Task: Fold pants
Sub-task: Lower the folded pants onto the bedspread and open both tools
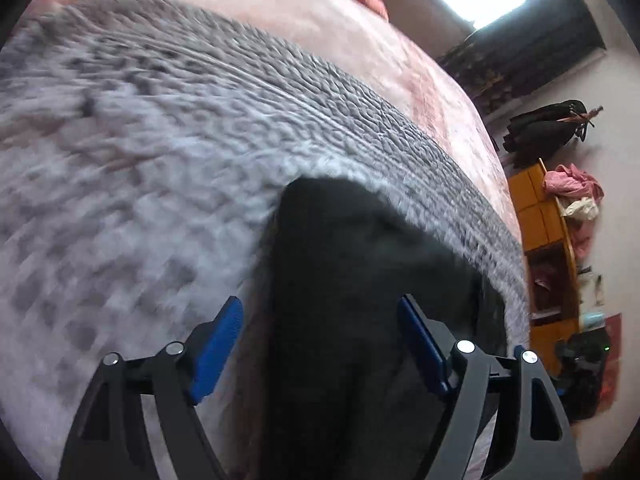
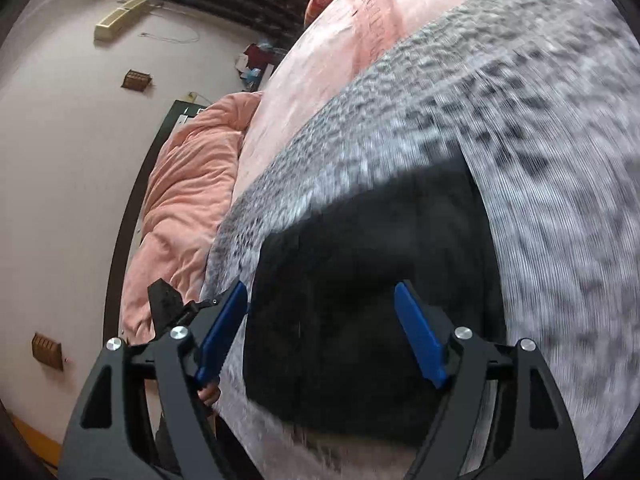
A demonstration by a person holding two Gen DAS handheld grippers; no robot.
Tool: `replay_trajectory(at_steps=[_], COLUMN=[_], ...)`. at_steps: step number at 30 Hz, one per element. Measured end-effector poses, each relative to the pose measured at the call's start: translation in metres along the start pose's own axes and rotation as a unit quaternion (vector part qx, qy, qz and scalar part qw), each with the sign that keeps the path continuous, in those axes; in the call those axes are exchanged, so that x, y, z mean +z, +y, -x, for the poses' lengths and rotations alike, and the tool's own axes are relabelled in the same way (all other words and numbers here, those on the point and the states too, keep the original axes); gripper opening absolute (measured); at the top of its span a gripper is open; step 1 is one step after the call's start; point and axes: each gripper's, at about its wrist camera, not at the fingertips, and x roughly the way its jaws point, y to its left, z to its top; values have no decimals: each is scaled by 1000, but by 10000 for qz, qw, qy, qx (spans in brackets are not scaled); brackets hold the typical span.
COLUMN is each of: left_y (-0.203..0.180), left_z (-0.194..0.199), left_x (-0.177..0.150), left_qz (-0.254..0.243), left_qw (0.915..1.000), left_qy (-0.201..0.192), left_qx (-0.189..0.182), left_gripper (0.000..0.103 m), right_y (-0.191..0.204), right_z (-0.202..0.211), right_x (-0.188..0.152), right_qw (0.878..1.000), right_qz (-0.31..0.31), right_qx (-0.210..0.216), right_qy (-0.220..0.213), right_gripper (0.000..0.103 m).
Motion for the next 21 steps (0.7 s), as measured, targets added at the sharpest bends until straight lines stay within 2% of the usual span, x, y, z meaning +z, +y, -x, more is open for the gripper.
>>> replay_trajectory(at_steps=[1, 3, 6, 7, 8, 10, 11, 12, 14, 15, 16, 18, 19, 21], left_y=[5, 13, 20, 21, 21, 21, 19, 16, 12, 15, 17, 21, 21, 16], left_z=[7, -1, -13, -8, 4, 27, 30, 29, 2, -1, 2, 23, 34, 73], left_x=[-21, -44, -58, -59, -60, -72, -78, -85, -98, -100, -100, -102, -105, -126], left_qz=[-12, 21, 115, 178, 272, 245, 171, 62, -138, -62, 26, 314, 354, 277], left_qw=[9999, 9992, 9989, 9991, 9995, 9994, 9995, 9998, 9991, 9992, 9993, 9992, 9991, 9993], left_qy=[-76, 164, 221, 183, 85, -178, -211, -144, 366, 352, 344, 252, 182, -87], left_qx=[100, 353, 395, 331, 140, -143, -146, -81, 164, 152, 126, -2, -110, -222], left_gripper=[79, 80, 81, 75, 74, 77, 78, 81, 88, 90, 90, 88, 89, 92], right_y=[-3, -21, -42, -40, -34, -20, -19, -21, -35, -40, -42, -35, -25, -2], right_z=[1, -7, -14, -9, -2, 11, 14, 12, -14, -20, -21, -9, 2, 31], right_x=[-10, -29, -35, -37, -40, -52, -58, -63, -71, -73, -75, -79, -85, -102], right_qw=[10000, 9996, 9978, 9973, 9974, 9986, 9989, 9990, 9967, 9958, 9954, 9946, 9945, 9954], right_qz=[-47, -238, -652, -734, -715, -488, -440, -443, -596, -653, -710, -951, -1024, -931], right_qx=[31, -79, -21, 47, 88, 58, 46, -7, -366, -419, -491, -354, -193, -145], right_qy=[29, 105, 114, 58, -1, -170, -156, -66, 407, 475, 409, 237, 126, -155], right_gripper=[77, 74, 63, 64, 69, 74, 75, 75, 75, 73, 71, 77, 77, 82])
